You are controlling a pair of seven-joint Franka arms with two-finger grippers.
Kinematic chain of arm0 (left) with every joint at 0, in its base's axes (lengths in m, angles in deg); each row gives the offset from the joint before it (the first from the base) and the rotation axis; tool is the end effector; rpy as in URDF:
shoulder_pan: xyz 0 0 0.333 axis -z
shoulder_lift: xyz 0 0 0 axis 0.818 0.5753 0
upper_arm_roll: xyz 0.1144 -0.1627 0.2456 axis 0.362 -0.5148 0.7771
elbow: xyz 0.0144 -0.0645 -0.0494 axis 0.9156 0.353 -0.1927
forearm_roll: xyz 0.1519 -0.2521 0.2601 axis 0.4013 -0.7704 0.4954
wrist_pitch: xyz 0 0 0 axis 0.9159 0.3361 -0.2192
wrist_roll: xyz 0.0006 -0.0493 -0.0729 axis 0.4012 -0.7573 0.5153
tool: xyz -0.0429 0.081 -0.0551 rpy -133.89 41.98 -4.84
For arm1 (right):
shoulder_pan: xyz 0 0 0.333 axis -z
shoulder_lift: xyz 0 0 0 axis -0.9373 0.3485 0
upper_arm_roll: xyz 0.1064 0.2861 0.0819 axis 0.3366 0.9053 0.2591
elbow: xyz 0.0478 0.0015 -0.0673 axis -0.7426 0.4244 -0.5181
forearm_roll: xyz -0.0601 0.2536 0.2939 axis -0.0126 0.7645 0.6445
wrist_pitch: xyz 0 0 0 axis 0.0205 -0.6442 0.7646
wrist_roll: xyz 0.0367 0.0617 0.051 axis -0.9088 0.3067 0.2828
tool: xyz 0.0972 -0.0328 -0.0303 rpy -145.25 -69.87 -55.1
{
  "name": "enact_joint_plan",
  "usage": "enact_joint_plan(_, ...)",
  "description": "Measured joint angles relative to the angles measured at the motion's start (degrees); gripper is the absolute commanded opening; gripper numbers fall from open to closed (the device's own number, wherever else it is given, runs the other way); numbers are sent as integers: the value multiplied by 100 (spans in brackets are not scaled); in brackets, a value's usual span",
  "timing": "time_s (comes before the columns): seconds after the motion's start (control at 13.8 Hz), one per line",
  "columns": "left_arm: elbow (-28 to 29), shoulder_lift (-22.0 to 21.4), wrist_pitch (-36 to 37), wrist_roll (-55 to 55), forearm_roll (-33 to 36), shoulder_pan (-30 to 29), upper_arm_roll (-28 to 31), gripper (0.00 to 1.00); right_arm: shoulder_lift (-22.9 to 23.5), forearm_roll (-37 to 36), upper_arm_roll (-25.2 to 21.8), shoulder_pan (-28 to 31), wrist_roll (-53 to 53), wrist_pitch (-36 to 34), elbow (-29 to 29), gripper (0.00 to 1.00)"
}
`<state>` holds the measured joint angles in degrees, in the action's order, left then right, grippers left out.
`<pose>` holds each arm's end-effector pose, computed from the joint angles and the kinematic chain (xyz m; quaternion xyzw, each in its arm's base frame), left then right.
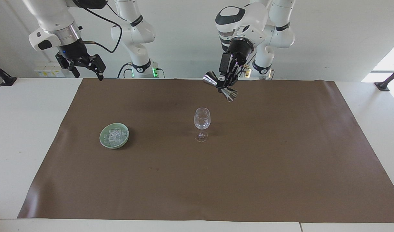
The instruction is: Pour wine and add ice with both arms
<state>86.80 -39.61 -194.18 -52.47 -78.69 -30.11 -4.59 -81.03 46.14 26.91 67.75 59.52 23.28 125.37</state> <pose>0.4558 -0.3292 0.6010 0.7318 0.3066 0.3579 0.4923 0.5164 -0.0373 0.6439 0.9970 -0.0768 -0.0014 0.0005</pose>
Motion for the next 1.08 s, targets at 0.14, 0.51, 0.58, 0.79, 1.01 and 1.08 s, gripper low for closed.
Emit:
enact_joint_plan(0.14, 11, 13, -7, 0, -20, -1, 7, 0, 0, 0, 0, 0, 0, 0, 0, 100)
enact_joint_plan(0.51, 38, 55, -46, 1, -358, -187, 73, 0, 0, 0, 0, 0, 0, 0, 0, 100)
enact_joint_plan(0.58, 35, 56, -45, 4, -458, -292, 83, 0, 0, 0, 0, 0, 0, 0, 0, 100)
enact_joint_plan(0.79, 28, 57, 0, 8, -814, -613, 95, 0, 0, 0, 0, 0, 0, 0, 0, 100)
enact_joint_plan(1.01, 22, 58, 58, 14, -1210, -882, 112, 0, 0, 0, -27, 7, 0, 0, 0, 100)
enact_joint_plan(1.08, 21, 57, 62, 14, -1357, -962, 116, 0, 0, 0, -35, 9, 0, 2, 0, 100)
